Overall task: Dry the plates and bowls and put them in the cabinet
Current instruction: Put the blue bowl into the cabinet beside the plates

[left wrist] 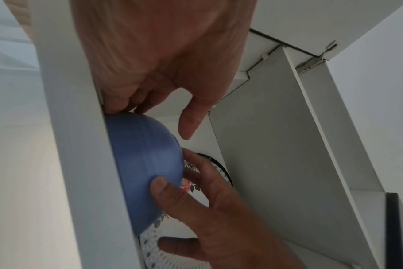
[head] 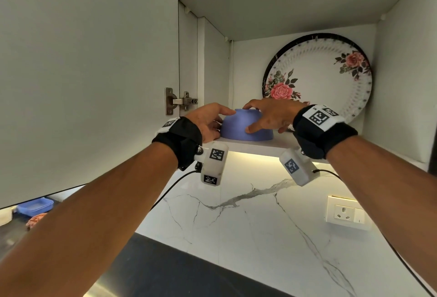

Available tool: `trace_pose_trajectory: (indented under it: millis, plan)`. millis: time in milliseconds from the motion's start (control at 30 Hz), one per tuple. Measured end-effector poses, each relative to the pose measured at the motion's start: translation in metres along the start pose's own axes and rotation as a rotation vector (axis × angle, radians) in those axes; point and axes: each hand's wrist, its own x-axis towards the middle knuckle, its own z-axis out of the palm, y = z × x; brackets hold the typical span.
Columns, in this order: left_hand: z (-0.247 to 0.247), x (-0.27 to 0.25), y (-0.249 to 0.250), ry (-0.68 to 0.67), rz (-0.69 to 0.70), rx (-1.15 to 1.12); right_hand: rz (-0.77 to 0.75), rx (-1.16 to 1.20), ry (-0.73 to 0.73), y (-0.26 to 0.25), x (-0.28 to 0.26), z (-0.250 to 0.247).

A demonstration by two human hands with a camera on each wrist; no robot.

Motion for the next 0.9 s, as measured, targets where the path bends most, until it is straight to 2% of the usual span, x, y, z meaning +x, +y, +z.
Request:
trace_pose_trajectory:
  millis: [167, 400, 600, 700, 900]
  plan:
    - [0.002, 0.001, -0.004, -0.029, 0.04, 0.015, 0.013, -0.016, -0.001, 0.001, 0.003, 0.0]
    - [0.008, -0.005, -0.01, 0.011, 0.122, 0.052, 0.04, -0.006, -0.002, 0.007, 0.0, 0.002]
    - [0.012, -0.013, -0.015, 0.065, 0.191, 0.162, 0.05, 0.058, 0.063, 0.006, -0.002, 0.005]
    - [0.013, -0.02, -0.016, 0.074, 0.208, 0.2, 0.035, 0.015, 0.055, 0.004, -0.001, 0.006]
    - [0.015, -0.041, -0.014, 0.123, 0.282, 0.245, 0.007, 0.07, 0.003, 0.004, -0.005, 0.008]
